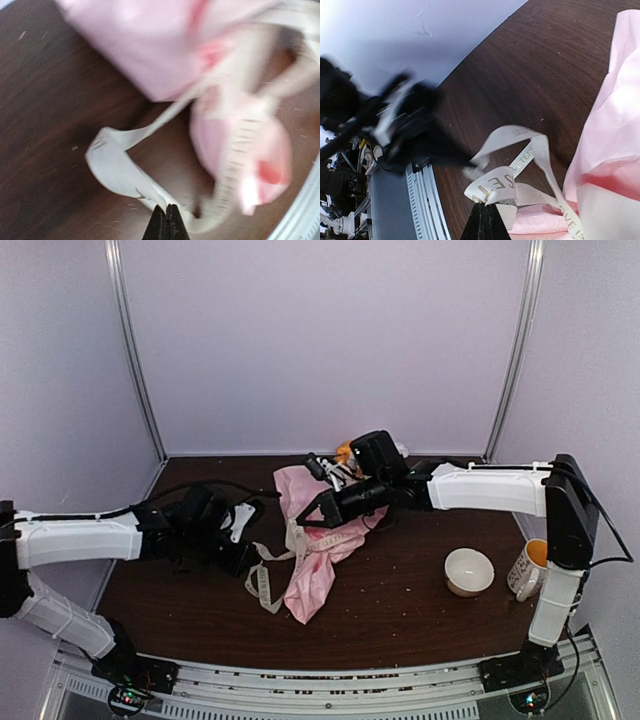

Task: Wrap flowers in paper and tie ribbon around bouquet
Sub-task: Cross the half-tied ribbon over the folded bouquet.

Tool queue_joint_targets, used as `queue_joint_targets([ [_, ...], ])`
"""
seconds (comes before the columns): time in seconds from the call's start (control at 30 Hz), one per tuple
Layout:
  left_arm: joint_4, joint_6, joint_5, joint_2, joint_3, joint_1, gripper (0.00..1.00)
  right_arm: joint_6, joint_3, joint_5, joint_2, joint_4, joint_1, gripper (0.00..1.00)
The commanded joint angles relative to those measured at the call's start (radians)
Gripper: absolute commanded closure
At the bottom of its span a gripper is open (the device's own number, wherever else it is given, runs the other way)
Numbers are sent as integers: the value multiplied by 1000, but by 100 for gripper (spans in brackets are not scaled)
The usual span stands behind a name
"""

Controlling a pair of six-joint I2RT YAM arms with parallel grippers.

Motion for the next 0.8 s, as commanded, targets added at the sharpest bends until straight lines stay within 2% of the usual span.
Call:
queue_joint_targets([
  [0.0, 102, 65, 54, -203, -32, -202, 100, 58, 45, 87, -6, 54, -24, 100],
  [0.1, 94, 84, 77, -258, 21, -297, 100, 76, 74, 98, 13, 61, -36, 100],
  [0.17, 47, 133, 104, -237, 95, -330, 100, 69, 95, 103, 25, 46, -40, 100],
  [0.3, -86, 257, 98, -102, 288, -401, 100, 37, 105, 156, 33, 35, -45, 100],
  [0.53, -108, 502, 149, 149, 645, -459, 100, 22, 103, 165, 24, 40, -61, 100],
  [0.77, -139, 640, 236, 406, 890, -490, 100, -16, 95, 169, 10, 0, -62, 100],
])
